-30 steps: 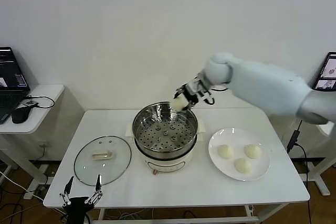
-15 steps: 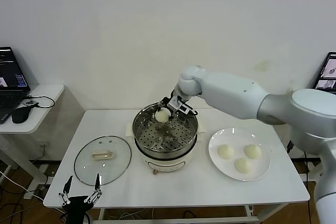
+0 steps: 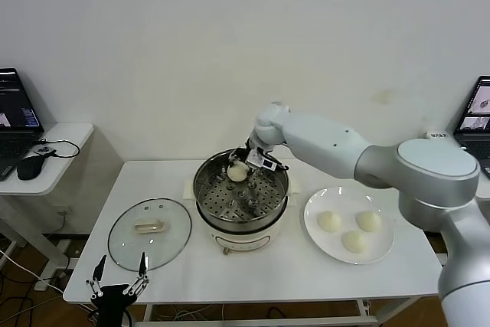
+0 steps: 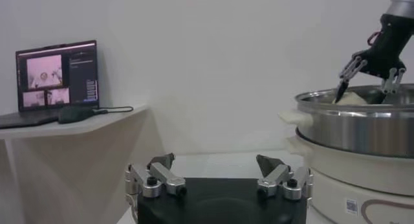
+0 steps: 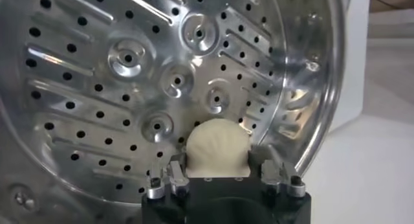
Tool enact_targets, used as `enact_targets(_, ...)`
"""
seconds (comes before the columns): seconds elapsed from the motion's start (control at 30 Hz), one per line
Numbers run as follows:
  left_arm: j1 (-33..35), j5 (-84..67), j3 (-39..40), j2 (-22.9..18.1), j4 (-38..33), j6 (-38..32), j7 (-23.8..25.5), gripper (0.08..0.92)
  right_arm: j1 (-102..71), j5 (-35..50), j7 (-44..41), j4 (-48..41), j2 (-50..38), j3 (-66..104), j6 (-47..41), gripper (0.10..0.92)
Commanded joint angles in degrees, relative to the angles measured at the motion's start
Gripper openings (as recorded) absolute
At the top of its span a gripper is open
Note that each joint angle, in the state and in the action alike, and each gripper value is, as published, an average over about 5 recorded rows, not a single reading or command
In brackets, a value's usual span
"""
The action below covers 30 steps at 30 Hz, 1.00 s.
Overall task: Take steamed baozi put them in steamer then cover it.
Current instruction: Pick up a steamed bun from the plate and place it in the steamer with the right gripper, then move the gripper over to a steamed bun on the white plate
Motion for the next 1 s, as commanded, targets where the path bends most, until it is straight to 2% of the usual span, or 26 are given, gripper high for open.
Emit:
enact_targets(0.03,0.09,0.07,0.04,-0.02,-0.20,0.05,0.00,0.823,-0.48,-2.30,1.35,-1.57,0.78,0.29,2.03,0.780)
enact_targets(0.23,0.72,0.32,0.19,-0.04,-1.46,0.66,-0.02,0.823,4.60,11.30,-2.71,7.99,-4.07,-1.03,-5.96,0.822)
enact_targets(0.37,1.10,0.44,0.33,-0.02,-2.37,1.60,-0.03,0.823,11.05,22.46,-8.76,19.06,-11.29,-2.72,-18.29,0.823)
enact_targets(0.47,1.18,0.64,0.44,-0.03,-3.10,2.20,0.07,0.823,14.73,27.63,-12.15,25.96,-18.15,-3.66,-28.58,0.823)
enact_targets(0.63,1.15,0.85,0.43,0.22,-4.87,4.32,0.13,0.823,17.30,29.74,-14.25,34.39,-29.26,-3.85,-42.71,0.823)
enact_targets(0.83,0.67,0.90,-0.17,0.72,-5.84,5.60,0.22,0.823,16.75,29.64,-15.37,42.45,-41.79,-2.59,-48.21,0.823)
enact_targets(1.0,0.38,0.85,-0.72,1.10,-5.55,5.83,0.29,0.823,13.99,27.59,-16.30,46.05,-50.89,-2.65,-49.17,0.823)
